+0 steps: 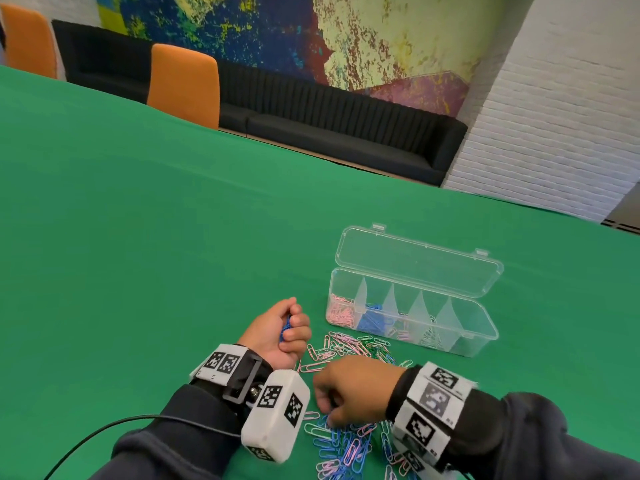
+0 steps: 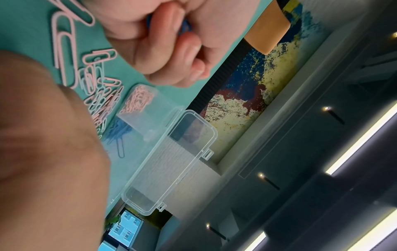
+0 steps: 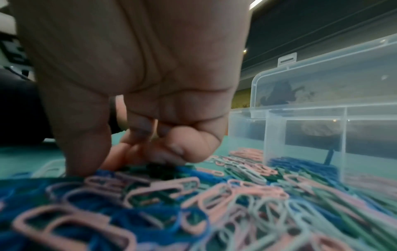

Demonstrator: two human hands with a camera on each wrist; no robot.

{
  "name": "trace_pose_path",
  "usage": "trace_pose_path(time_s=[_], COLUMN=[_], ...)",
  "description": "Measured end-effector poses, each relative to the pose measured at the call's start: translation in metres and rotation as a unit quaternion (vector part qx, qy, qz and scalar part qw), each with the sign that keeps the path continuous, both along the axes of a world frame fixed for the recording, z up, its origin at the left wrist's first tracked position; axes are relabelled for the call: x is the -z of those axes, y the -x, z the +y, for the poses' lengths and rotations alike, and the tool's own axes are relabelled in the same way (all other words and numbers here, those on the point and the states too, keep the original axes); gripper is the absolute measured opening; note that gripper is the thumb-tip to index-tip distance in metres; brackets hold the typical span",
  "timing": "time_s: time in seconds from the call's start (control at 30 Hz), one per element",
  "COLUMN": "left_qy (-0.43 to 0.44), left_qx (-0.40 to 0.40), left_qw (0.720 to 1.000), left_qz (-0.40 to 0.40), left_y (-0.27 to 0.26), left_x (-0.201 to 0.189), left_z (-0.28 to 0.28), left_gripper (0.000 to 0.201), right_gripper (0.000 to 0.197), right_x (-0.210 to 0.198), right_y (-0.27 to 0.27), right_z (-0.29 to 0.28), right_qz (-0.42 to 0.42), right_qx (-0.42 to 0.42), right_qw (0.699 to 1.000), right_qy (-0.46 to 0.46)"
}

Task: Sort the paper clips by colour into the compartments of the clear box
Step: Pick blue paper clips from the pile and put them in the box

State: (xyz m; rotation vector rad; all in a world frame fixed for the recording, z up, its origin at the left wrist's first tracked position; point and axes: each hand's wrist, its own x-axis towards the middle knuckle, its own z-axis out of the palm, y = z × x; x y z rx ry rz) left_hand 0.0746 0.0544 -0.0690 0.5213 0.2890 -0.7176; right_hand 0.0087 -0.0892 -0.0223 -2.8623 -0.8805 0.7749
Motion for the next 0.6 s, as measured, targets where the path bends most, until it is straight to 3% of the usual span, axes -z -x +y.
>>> trace_pose_path(time_s=[0.17,0.33,0.47,0.6], left_qy=[-0.012,-0.020,0.016,0.032], left_qx=[-0.021,-0.048,-0.013,0.025], left_qw=[1.000,0.999,1.000,0.999], left_qz=[-0.002,0.011,0.014,0.030], left_y=[0.001,0.005,0.012,0.019], left_x=[-0.001,0.000,-0.004,-0.009], left_z=[-0.002,-0.010,-0.023,-0.033], left_gripper=[0.033,0.036,0.042,0.043], right_gripper=[0.006,0.027,0.019,0.013], right_x=[-0.002,-0.023,-0.046,-0.053], right_y=[-0.006,-0.013,-0.014,-0.005], right_z=[-0.004,-0.023,-0.035,-0.063], right_qz=[-0.016,-0.085,-0.124,-0.131], right_qx=[0.002,0.079,0.185,0.252], right_qw=[1.000,0.989,0.924,0.850], right_qy=[-0.010,-0.093,-0.312,-0.444])
